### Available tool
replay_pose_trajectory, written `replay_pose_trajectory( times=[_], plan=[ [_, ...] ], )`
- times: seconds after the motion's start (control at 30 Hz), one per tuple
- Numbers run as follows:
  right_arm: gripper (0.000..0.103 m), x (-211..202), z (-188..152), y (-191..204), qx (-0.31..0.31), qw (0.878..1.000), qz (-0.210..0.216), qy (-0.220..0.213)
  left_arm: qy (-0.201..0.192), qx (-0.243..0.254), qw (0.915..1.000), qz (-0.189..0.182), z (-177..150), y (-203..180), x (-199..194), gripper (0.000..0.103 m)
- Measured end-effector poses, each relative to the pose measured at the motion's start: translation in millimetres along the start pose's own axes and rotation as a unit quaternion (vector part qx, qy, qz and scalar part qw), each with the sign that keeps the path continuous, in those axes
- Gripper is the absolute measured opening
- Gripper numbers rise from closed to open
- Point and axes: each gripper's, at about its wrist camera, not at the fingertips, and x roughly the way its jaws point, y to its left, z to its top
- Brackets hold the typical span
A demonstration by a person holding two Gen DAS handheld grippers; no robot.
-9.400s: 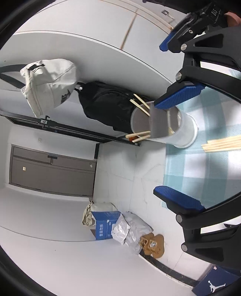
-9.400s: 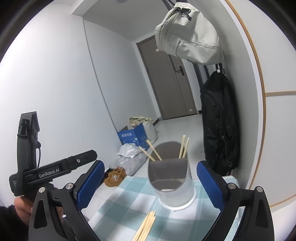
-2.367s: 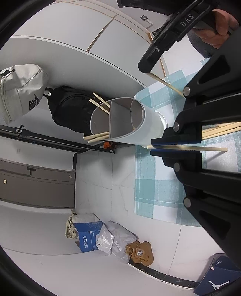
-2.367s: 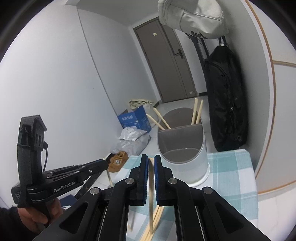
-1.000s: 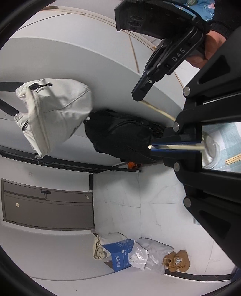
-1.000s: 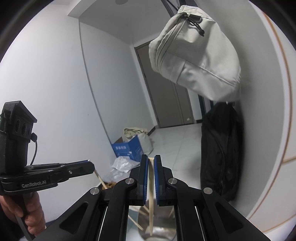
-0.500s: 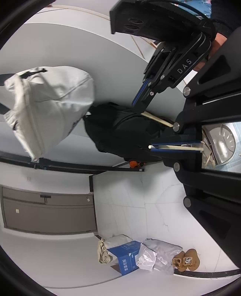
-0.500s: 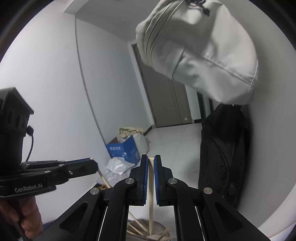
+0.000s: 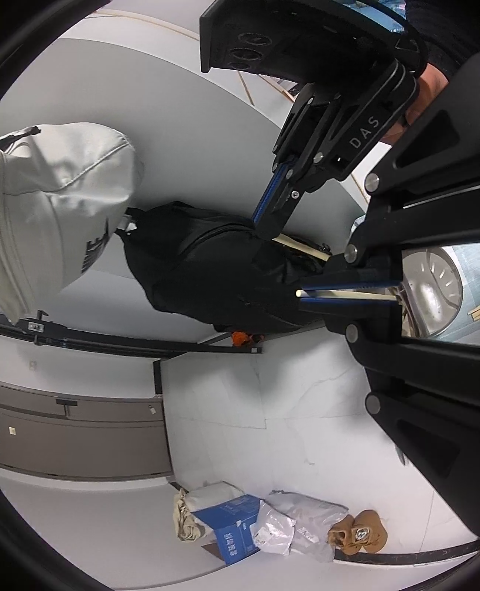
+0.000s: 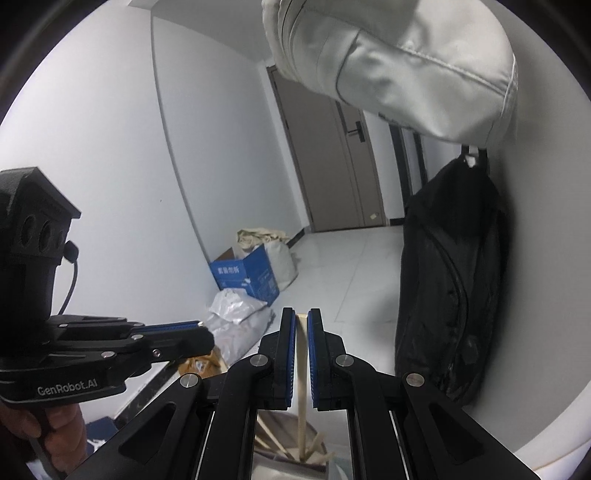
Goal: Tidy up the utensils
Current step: 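Open both tools to drop the chopsticks into the white holder, then withdraw both open tools from the holder back toward the chopstick pile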
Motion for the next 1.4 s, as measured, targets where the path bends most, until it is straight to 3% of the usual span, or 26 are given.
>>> replay_pose_trajectory(
  times=[0.33, 0.47, 0.5, 0.57, 0.6, 0.63, 0.8, 1.07, 1.13, 1.2, 1.4],
  plan=[
    [0.009, 14, -17, -10, 0.014, 0.998, 0.01, 0.052, 0.054, -0.023, 0.998, -0.023, -7, 6, 15, 0.001],
    [0.012, 11, -21, -18, 0.036, 0.997, 0.017, 0.062, 0.056, -0.04, 0.9971, -0.034, -8, 11, 13, 0.002],
    [0.015, 10, -23, -19, 0.04, 0.997, 0.018, 0.066, 0.056, -0.042, 0.9969, -0.035, -7, 12, 12, 0.004],
    [0.025, 10, -23, -22, 0.05, 0.996, 0.025, 0.076, 0.056, -0.053, 0.9963, -0.038, -7, 15, 11, 0.02],
    [0.032, 9, -24, -22, 0.053, 0.995, 0.027, 0.077, 0.054, -0.06, 0.9959, -0.042, -7, 16, 10, 0.034],
    [0.032, 6, -25, -21, 0.055, 0.995, 0.027, 0.075, 0.048, -0.066, 0.9955, -0.047, -8, 18, 8, 0.04],
    [0.035, -2, -27, -16, 0.054, 0.995, 0.029, 0.074, 0.041, -0.091, 0.9933, -0.058, -12, 26, 8, 0.041],
    [0.039, -12, -34, -8, 0.059, 0.994, 0.023, 0.093, 0.027, -0.109, 0.9932, -0.03, -13, 36, -9, 0.045],
    [0.04, -18, -35, -6, 0.064, 0.994, 0.024, 0.089, 0.015, -0.115, 0.993, -0.022, -16, 39, -18, 0.061],
    [0.052, -25, -36, -3, 0.066, 0.994, 0.025, 0.08, -0.002, -0.12, 0.9928, -0.009, -19, 39, -28, 0.065],
    [0.07, -52, -42, 12, 0.06, 0.996, 0.026, 0.058, -0.034, -0.117, 0.9917, 0.04, -30, 32, -52, 0.065]
  ],
)
